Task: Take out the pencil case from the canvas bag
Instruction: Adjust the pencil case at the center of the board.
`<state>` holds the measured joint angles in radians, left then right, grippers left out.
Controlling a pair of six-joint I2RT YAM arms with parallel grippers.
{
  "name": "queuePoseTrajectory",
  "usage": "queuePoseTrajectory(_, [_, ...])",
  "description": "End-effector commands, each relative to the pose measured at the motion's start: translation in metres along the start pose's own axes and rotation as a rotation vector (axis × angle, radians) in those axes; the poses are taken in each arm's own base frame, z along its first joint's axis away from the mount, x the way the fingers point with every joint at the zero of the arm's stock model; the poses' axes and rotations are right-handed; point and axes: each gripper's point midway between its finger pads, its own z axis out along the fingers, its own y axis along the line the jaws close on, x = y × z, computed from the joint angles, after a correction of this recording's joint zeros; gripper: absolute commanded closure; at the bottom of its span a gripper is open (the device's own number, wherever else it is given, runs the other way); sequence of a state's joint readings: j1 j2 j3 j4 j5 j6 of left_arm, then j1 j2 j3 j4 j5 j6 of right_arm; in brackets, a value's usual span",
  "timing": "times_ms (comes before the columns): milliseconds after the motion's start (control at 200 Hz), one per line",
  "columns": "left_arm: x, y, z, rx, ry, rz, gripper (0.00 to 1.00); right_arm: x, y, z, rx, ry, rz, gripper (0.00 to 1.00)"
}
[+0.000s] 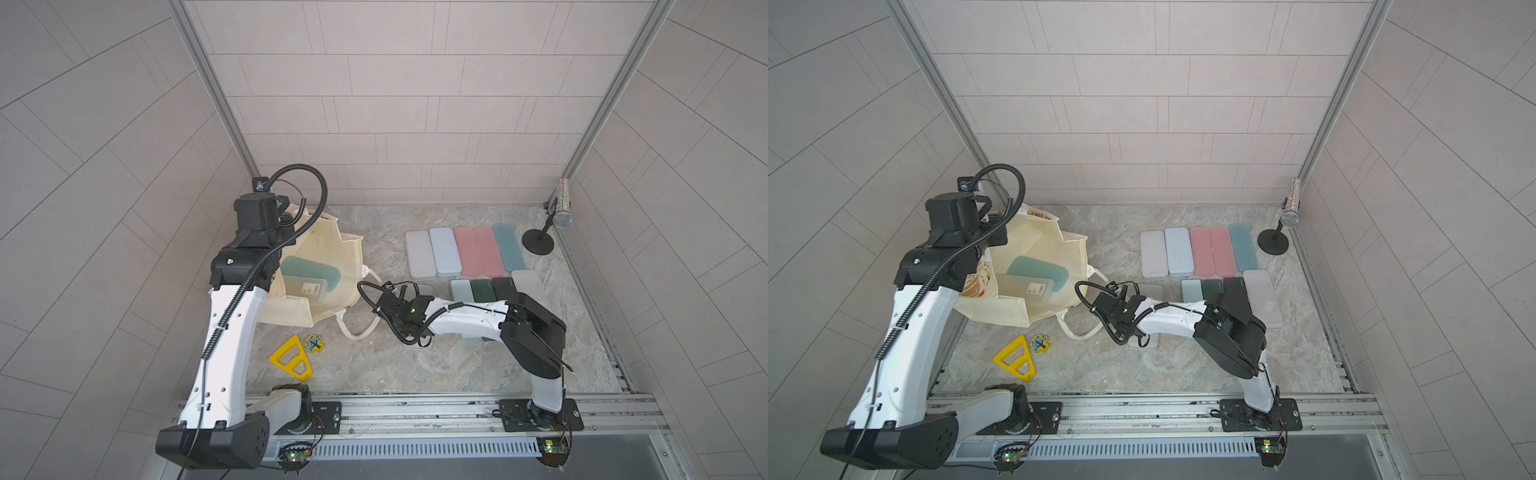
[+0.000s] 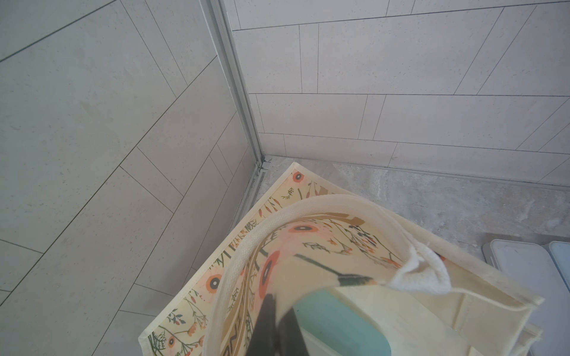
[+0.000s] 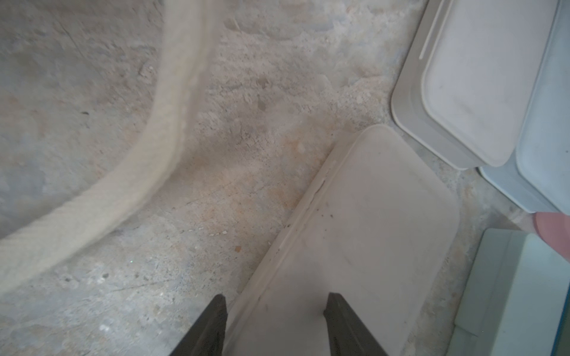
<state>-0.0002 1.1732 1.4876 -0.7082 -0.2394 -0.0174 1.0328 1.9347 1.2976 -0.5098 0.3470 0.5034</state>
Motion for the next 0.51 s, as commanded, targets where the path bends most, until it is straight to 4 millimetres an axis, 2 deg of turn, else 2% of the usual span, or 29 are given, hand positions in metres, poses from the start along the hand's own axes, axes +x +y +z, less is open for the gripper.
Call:
queuePoseTrajectory(0, [-0.029,0.009,-0.013,-0.015,-0.116,-0.042,1.00,0.010,-0.017,-0.001,0.055,0.027,0.007,0.48])
queuePoseTrajectory(220, [-0.028,0.004,-0.010,0.011,-0.111,-0.056,1.00,0.023,-0.026,-0.001,0.045,0.044,-0.010,0.49])
queuePoseTrajectory(500, [-0.028,0.001,-0.009,0.026,-0.110,-0.060,1.00,0.035,-0.059,0.005,0.083,0.073,0.054,0.50])
